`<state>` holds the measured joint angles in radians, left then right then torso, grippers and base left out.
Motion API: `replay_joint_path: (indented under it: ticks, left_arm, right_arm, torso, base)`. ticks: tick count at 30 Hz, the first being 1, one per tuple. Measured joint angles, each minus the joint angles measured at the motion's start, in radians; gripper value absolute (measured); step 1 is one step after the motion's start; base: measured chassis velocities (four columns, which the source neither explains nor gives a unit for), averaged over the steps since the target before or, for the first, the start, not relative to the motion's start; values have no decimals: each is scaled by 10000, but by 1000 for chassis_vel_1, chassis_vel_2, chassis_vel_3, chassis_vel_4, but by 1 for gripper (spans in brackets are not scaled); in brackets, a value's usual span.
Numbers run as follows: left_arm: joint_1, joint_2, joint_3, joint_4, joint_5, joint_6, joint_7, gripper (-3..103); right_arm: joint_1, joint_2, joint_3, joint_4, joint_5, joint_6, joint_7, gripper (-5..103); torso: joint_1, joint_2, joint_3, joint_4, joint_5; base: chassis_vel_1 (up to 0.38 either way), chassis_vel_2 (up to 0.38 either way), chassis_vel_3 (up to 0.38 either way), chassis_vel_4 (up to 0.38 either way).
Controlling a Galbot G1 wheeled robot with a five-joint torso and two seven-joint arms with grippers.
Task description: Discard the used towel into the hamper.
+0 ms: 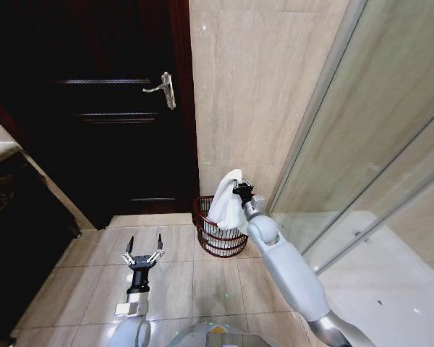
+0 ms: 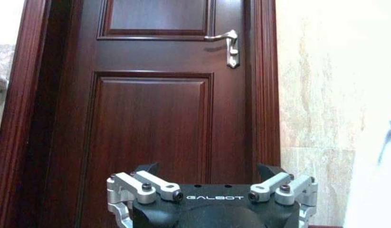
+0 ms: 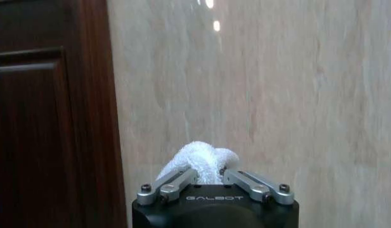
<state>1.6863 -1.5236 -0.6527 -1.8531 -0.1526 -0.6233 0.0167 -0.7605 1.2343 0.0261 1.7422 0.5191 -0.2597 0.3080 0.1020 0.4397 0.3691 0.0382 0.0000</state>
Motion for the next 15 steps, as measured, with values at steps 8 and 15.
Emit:
replay_joint_path:
  ticks: [8, 15]
  left_arm:
    - [6, 182, -61, 150, -195, -46, -77, 100]
    - [38, 353, -178, 141, -453, -61, -86, 100]
  right_arm:
    - [1226, -450, -718, 327, 2926, -1856, 1358, 4]
    - [2587, -20, -1276, -131, 2856, -1706, 1616, 4]
  torso:
    - [0, 1, 2, 0, 0]
    - [2, 1, 3, 2, -2]
  base:
    - [0, 0, 0, 0]
    - [0, 0, 0, 0]
